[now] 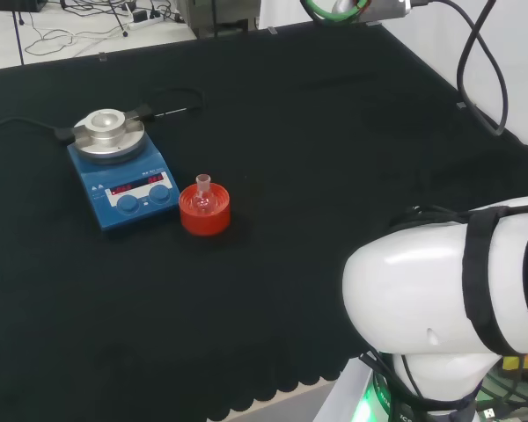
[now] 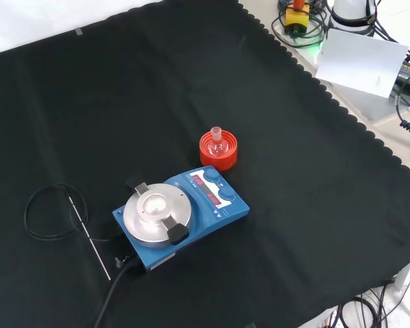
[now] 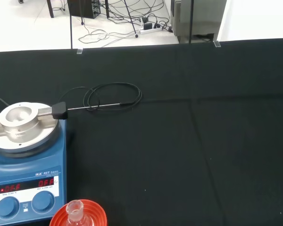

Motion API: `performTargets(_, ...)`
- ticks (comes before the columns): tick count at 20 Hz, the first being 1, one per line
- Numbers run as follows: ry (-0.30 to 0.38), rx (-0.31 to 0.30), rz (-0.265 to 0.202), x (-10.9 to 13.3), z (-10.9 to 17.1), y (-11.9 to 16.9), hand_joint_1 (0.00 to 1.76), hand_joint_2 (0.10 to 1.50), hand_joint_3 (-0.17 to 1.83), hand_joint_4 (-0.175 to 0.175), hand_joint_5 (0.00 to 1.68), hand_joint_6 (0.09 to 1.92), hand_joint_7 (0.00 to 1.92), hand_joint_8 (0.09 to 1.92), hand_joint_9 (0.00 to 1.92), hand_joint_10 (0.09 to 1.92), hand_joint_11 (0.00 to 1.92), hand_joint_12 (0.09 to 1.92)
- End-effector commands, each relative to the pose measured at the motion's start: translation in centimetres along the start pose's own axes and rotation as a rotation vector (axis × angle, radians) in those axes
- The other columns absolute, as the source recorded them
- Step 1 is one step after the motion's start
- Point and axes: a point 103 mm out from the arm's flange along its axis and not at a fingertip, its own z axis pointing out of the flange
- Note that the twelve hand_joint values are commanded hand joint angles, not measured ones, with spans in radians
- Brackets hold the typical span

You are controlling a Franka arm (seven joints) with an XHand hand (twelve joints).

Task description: Pick up the round-bottom flask.

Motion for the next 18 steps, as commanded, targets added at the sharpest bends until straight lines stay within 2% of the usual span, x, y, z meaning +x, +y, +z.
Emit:
performTargets(1, -0.010, -0.008, 0.000, -0.1, 0.0, 0.1, 0.04, 1.18, 0.53, 0.000, 0.36, 0.41, 0.14, 0.59, 0.29, 0.65, 0.10, 1.31)
performTargets(3, -0.009, -0.016, -0.001, -0.2, 0.0, 0.1, 0.01, 1.26, 0.39, 0.000, 0.40, 0.32, 0.14, 0.57, 0.29, 0.64, 0.07, 1.35)
performTargets(6, -0.006, -0.017, 0.000, -0.3, 0.0, 0.2, 0.00, 1.30, 0.31, -0.001, 0.43, 0.26, 0.14, 0.56, 0.29, 0.63, 0.06, 1.37)
performTargets(11, -0.001, 0.000, 0.014, -0.8, 1.1, 0.7, 0.00, 1.31, 0.28, -0.002, 0.45, 0.23, 0.14, 0.56, 0.29, 0.63, 0.05, 1.37)
performTargets(18, 0.024, 0.043, 0.058, -2.0, 4.2, 2.1, 0.01, 1.32, 0.26, -0.003, 0.46, 0.22, 0.15, 0.56, 0.29, 0.63, 0.05, 1.38)
